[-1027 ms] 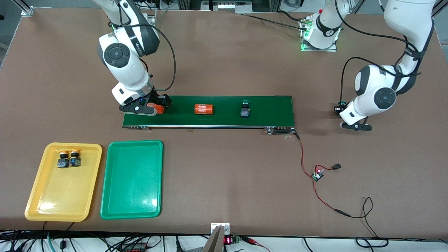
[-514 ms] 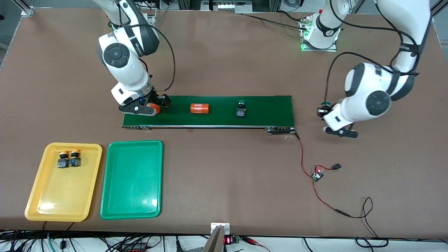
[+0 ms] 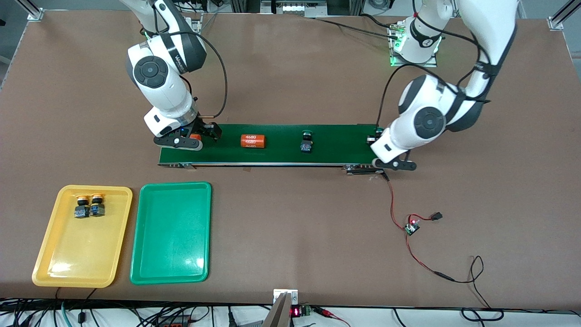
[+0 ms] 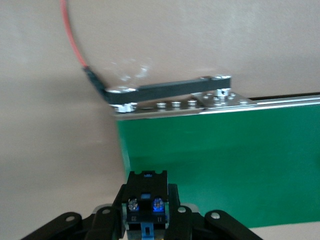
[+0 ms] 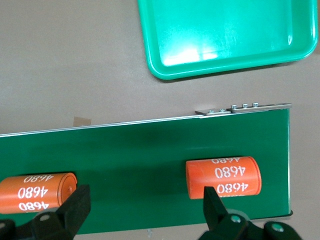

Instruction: Sort buttons by color to trays

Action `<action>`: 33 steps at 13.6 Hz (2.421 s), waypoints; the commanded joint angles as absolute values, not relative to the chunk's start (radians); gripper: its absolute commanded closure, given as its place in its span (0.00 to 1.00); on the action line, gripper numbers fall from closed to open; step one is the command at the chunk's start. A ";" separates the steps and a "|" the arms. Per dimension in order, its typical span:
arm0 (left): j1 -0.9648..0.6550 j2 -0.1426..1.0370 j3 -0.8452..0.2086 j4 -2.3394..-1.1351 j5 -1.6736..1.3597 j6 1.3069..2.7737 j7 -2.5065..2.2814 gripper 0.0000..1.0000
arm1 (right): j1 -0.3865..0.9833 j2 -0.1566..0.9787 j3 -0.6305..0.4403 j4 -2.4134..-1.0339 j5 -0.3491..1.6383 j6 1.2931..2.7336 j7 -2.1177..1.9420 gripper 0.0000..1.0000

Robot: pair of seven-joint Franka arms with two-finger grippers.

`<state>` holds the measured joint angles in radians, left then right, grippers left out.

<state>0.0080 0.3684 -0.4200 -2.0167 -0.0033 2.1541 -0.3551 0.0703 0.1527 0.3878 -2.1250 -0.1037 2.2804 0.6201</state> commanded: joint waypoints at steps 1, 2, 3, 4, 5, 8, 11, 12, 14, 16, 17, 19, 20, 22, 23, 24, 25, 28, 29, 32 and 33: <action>-0.018 0.408 -0.429 -2.008 -0.021 2.203 -0.391 0.84 | 0.074 0.150 0.388 -2.123 -0.089 2.270 0.635 0.00; -0.021 0.413 -0.431 -2.008 -0.021 2.209 -0.394 0.84 | 0.077 0.152 0.390 -2.125 -0.090 2.272 0.646 0.00; -0.026 0.413 -0.439 -2.009 -0.023 2.207 -0.399 0.82 | 0.078 0.153 0.390 -2.123 -0.091 2.270 0.653 0.00; -0.026 0.411 -0.452 -2.008 -0.023 2.201 -0.414 0.68 | 0.081 0.153 0.391 -2.125 -0.091 2.272 0.653 0.00; -0.026 0.411 -0.454 -2.003 -0.021 2.203 -0.440 0.36 | 0.086 0.155 0.393 -2.123 -0.091 2.273 0.660 0.00; -0.020 0.379 -0.456 -1.993 -0.020 2.203 -0.442 0.00 | 0.118 0.160 0.393 -2.114 -0.091 2.279 0.686 0.00; -0.011 0.316 -0.446 -1.909 -0.011 2.088 -0.442 0.00 | 0.153 0.161 0.394 -2.112 -0.089 2.301 0.687 0.00; -0.011 0.307 -0.436 -1.852 -0.008 1.991 -0.436 0.00 | 0.163 0.163 0.394 -2.112 -0.071 2.307 0.690 0.00; -0.014 0.279 -0.394 -1.755 -0.005 1.829 -0.433 0.00 | 0.182 0.170 0.393 -2.109 -0.028 2.309 0.693 0.00; -0.014 0.204 -0.344 -1.752 0.012 1.758 -0.356 0.00 | 0.187 0.176 0.393 -2.112 -0.028 2.315 0.695 0.00; -0.014 0.171 -0.312 -1.752 0.012 1.718 -0.283 0.00 | 0.198 0.184 0.393 -2.114 -0.028 2.315 0.698 0.00; -0.014 0.091 -0.212 -1.752 0.012 1.675 -0.154 0.00 | 0.232 0.195 0.393 -2.111 -0.037 2.322 0.777 0.00; -0.014 0.059 -0.177 -1.752 0.011 1.658 -0.122 0.00 | 0.233 0.198 0.393 -2.111 -0.041 2.341 0.794 0.00; -0.009 -0.010 -0.123 -1.743 0.012 1.646 -0.107 0.00 | 0.247 0.198 0.391 -2.109 -0.043 2.350 0.798 0.00; 0.011 -0.020 -0.112 -1.702 0.012 1.646 -0.100 0.00 | 0.245 0.198 0.391 -2.109 -0.044 2.352 0.798 0.00; 0.017 -0.015 -0.112 -1.657 0.014 1.614 -0.069 0.00 | 0.245 0.198 0.391 -2.109 -0.044 2.350 0.798 0.00; 0.017 -0.008 -0.112 -1.626 0.012 1.556 -0.043 0.00 | 0.241 0.198 0.391 -2.109 -0.049 2.352 0.798 0.00; 0.012 -0.014 -0.110 -1.615 0.009 1.513 -0.043 0.00 | 0.238 0.201 0.390 -2.109 -0.055 2.352 0.796 0.00; 0.005 -0.015 -0.104 -1.617 0.011 1.513 -0.049 0.00 | 0.238 0.201 0.390 -2.109 -0.055 2.352 0.796 0.00; -0.001 -0.018 -0.104 -1.617 0.012 1.513 -0.037 0.00 | 0.232 0.201 0.388 -2.109 -0.055 2.350 0.795 0.00; 0.002 -0.018 -0.109 -1.617 0.012 1.509 -0.040 0.00 | 0.232 0.199 0.388 -2.109 -0.054 2.350 0.798 0.00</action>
